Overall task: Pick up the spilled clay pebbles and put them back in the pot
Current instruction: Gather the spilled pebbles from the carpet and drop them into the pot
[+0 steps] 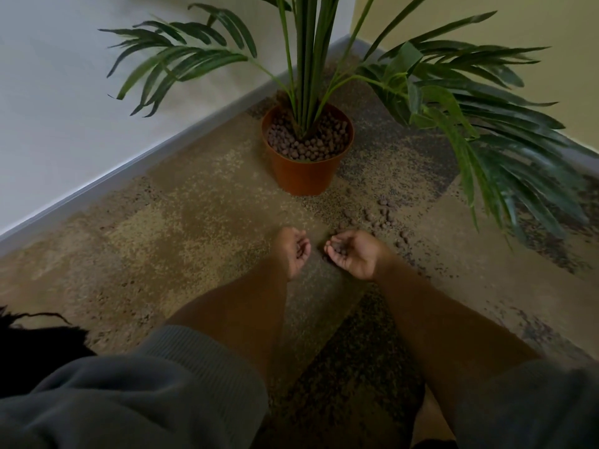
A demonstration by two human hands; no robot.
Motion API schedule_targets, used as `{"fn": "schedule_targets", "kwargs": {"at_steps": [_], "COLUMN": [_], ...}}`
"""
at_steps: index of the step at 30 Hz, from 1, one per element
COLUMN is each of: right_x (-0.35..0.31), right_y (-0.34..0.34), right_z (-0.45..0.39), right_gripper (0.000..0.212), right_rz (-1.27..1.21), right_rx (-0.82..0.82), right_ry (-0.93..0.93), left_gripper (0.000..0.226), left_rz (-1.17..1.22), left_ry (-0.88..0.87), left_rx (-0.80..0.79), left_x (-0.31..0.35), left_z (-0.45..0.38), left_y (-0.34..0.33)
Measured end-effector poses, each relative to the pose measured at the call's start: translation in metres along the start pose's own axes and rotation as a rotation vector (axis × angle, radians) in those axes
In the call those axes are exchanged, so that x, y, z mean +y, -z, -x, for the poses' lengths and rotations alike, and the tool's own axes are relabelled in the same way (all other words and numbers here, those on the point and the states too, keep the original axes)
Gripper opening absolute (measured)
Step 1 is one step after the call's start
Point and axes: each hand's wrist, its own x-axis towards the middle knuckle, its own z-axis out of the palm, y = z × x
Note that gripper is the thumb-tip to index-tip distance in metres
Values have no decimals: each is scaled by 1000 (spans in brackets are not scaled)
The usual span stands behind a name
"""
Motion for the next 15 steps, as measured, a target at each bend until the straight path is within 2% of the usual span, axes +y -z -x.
{"fn": "schedule_targets", "kwargs": {"at_steps": [6, 12, 15], "right_x": [-10, -39, -58], "right_y": [-19, -60, -82], "right_z": [6, 25, 36], "right_gripper": [24, 19, 19], "right_rz": [-168, -337, -409], "right_rx": [-155, -330, -362], "right_ry": [40, 139, 226], "left_gripper": [31, 40, 41], "left_rz": [331, 646, 676], "left_ry": [25, -190, -282], "left_rx": [55, -63, -131], "left_x": [19, 63, 88], "left_z": [3, 23, 38], "left_y": [3, -23, -38]}}
